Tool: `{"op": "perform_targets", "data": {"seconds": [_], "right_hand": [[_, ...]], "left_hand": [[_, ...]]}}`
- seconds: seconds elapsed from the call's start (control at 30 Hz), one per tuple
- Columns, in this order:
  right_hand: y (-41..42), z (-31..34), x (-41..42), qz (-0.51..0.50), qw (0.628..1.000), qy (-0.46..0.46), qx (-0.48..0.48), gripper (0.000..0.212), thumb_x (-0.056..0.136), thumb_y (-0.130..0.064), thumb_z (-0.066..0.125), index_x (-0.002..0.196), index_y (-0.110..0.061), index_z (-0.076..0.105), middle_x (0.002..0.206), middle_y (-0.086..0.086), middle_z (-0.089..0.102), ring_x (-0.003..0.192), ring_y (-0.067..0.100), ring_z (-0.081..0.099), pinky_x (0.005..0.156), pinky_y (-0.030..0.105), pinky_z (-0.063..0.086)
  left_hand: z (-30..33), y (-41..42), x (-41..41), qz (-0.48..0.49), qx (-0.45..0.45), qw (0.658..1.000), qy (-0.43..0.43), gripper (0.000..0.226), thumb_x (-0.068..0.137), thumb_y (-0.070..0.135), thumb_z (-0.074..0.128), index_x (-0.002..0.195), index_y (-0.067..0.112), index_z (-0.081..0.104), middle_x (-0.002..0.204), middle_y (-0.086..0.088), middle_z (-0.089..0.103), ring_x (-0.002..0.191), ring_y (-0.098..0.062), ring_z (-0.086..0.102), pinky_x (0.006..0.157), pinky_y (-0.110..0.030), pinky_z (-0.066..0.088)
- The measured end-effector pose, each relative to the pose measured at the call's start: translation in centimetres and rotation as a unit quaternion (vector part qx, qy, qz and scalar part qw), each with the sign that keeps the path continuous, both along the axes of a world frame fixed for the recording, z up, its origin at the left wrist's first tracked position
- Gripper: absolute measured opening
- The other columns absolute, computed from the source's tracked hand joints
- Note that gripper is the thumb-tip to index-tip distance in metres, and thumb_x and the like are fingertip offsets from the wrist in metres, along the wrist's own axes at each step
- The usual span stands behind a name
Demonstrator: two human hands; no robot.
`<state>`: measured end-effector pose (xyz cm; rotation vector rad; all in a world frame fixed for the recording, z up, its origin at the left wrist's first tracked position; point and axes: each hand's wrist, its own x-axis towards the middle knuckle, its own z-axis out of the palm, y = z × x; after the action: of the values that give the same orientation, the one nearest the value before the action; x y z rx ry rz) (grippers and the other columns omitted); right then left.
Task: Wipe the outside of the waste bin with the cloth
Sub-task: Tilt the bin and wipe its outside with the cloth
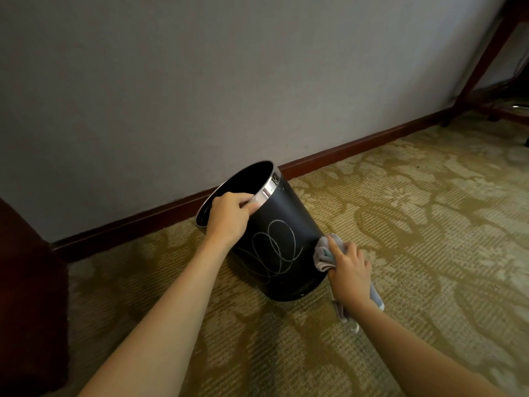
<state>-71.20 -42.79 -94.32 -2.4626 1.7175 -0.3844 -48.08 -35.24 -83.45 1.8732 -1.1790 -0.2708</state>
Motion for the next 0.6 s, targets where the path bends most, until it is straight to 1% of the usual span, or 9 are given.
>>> {"op": "perform_targets", "data": {"seconds": [0.07,0.1,0.17,0.23,0.3,0.37,0.43,0.5,0.6], "right_hand": [[-0.1,0.1,0.3,-0.020,1.000,0.007,0.009,0.062,0.093,-0.013,0.046,0.149,-0.031,0.026,0.135,0.009,0.039,0.117,0.031,0.039,0.095,0.040,0.033],[-0.1,0.1,0.3,-0.027,0.999,0.007,0.015,0.062,0.093,-0.013,0.046,0.149,-0.031,0.026,0.136,0.010,0.038,0.119,0.032,0.038,0.095,0.042,0.033],[-0.3,-0.1,0.0,-0.036,0.999,0.007,0.031,0.061,0.093,-0.012,0.046,0.149,-0.031,0.026,0.137,0.010,0.037,0.121,0.032,0.037,0.097,0.043,0.034],[-0.4,-0.3,-0.6,-0.041,0.998,0.009,0.044,0.061,0.094,-0.013,0.047,0.148,-0.031,0.026,0.138,0.010,0.035,0.124,0.032,0.034,0.098,0.043,0.033],[-0.4,-0.5,-1.0,-0.046,0.998,0.022,0.048,0.061,0.094,-0.015,0.048,0.148,-0.031,0.026,0.140,0.011,0.033,0.124,0.033,0.033,0.100,0.044,0.032],[-0.3,-0.6,-1.1,-0.051,0.997,0.034,0.057,0.060,0.093,-0.015,0.049,0.148,-0.031,0.027,0.143,0.012,0.030,0.128,0.035,0.031,0.103,0.046,0.030],[-0.1,-0.6,-1.3,-0.061,0.995,0.035,0.072,0.060,0.093,-0.013,0.048,0.147,-0.030,0.029,0.148,0.015,0.025,0.131,0.037,0.028,0.106,0.048,0.028],[0.0,-0.7,-1.6,-0.068,0.994,0.035,0.084,0.060,0.093,-0.012,0.048,0.147,-0.030,0.029,0.150,0.014,0.024,0.132,0.037,0.027,0.106,0.047,0.028],[0.0,-0.8,-2.1,-0.066,0.993,0.022,0.091,0.060,0.093,-0.010,0.046,0.148,-0.029,0.030,0.148,0.013,0.027,0.129,0.037,0.030,0.105,0.045,0.029]], "left_hand": [[-0.6,0.4,0.2,-0.070,0.011,0.997,0.015,0.024,0.085,0.029,0.064,0.109,0.028,0.066,0.086,0.020,0.063,0.083,0.003,0.057,0.070,-0.017,0.042],[-0.9,0.7,0.4,-0.102,0.023,0.994,0.019,0.032,0.084,0.031,0.064,0.116,0.030,0.062,0.094,0.018,0.064,0.092,0.000,0.058,0.077,-0.021,0.045],[-1.8,1.3,1.1,-0.135,0.043,0.990,0.003,0.038,0.084,0.034,0.063,0.122,0.033,0.056,0.104,0.017,0.062,0.100,-0.003,0.057,0.086,-0.031,0.048],[-2.6,1.9,2.0,-0.143,0.057,0.988,-0.007,0.038,0.086,0.035,0.061,0.124,0.034,0.054,0.108,0.018,0.060,0.103,-0.001,0.055,0.089,-0.035,0.048],[-3.2,2.4,2.8,-0.150,0.057,0.987,-0.010,0.030,0.087,0.033,0.059,0.118,0.035,0.058,0.108,0.019,0.060,0.103,0.001,0.054,0.088,-0.034,0.048],[-3.5,2.6,3.0,-0.153,0.041,0.987,-0.021,0.018,0.087,0.025,0.061,0.102,0.036,0.064,0.099,0.018,0.063,0.096,0.001,0.056,0.084,-0.035,0.049],[-3.6,2.3,2.7,-0.151,0.024,0.988,-0.029,0.018,0.087,0.017,0.062,0.089,0.035,0.067,0.089,0.016,0.065,0.089,0.000,0.058,0.079,-0.035,0.050],[-3.6,1.8,2.1,-0.167,0.016,0.985,-0.041,0.023,0.087,0.013,0.061,0.089,0.035,0.067,0.089,0.018,0.065,0.090,0.001,0.058,0.080,-0.032,0.050],[-3.7,0.9,1.0,-0.211,0.011,0.973,-0.090,0.022,0.088,0.009,0.059,0.097,0.027,0.069,0.091,0.015,0.064,0.091,-0.001,0.058,0.081,-0.031,0.050]]}}
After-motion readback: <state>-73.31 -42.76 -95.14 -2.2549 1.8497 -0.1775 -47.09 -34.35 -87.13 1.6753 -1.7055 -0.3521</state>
